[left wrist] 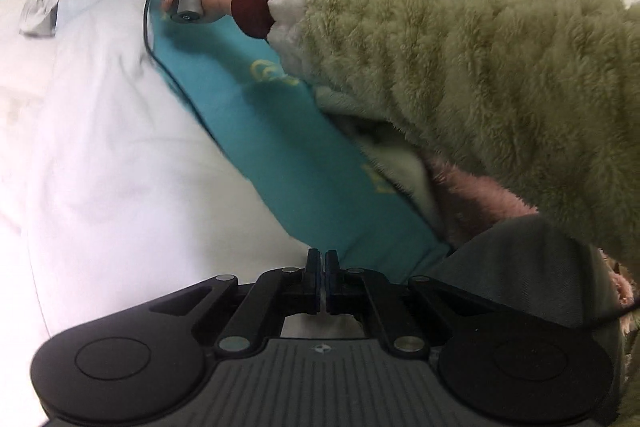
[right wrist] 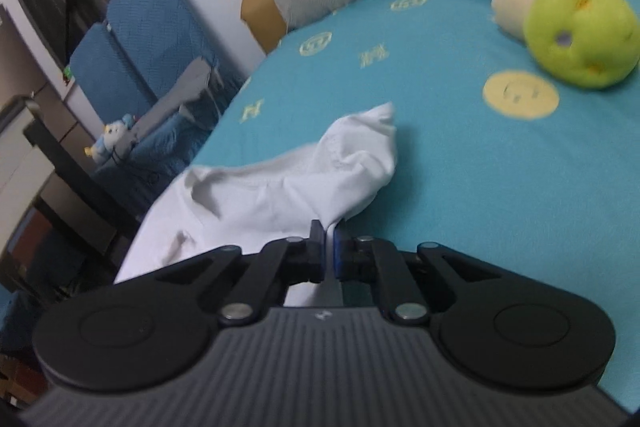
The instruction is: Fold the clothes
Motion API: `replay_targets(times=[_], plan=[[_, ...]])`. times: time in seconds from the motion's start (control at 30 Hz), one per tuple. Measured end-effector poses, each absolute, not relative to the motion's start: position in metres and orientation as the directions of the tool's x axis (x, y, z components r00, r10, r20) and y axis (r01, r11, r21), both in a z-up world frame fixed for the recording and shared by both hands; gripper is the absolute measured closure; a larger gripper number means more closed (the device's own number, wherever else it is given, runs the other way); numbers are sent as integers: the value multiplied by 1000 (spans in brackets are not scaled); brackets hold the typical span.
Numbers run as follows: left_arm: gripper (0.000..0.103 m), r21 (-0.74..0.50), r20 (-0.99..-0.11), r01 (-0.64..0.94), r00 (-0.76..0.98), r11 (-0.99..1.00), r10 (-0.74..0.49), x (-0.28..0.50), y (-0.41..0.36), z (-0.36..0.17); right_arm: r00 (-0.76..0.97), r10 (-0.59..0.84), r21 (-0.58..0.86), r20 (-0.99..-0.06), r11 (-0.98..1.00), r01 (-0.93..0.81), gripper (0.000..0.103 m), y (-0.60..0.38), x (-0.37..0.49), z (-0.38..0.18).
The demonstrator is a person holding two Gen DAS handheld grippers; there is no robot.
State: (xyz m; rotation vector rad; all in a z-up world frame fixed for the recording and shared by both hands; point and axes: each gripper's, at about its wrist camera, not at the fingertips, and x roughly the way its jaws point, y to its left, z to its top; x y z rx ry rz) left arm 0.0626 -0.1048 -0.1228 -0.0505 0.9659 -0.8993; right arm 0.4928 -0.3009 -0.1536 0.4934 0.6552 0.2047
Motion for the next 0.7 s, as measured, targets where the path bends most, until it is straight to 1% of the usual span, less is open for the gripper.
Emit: replay_targets(times=[0.13,0.23,0.4,0.57,0.7], plan=[[102,-388,-659,685,262,617,-705,57,-112,-111,792,328,504,-515,863,-30,96,-319,487,-131],[102,-385,-666,702,237,599,-707,56,-121,-108,801,316,489,-509,871,-32,96,-332,485,-115],[103,-427,-643,709,198,561,-740,60,-145,-100,807,261,440,-530,898,-1,96,-363,491,-99],[103,-458,-655,674,184,579,-733,70,-166,-119,785,202,371,-586,928,39,96,-391,500,-120],[103,-442,-671,665,201,602,-714,75,-167,-128,785,191,353,-590,935,38,96,-393,497,-134]])
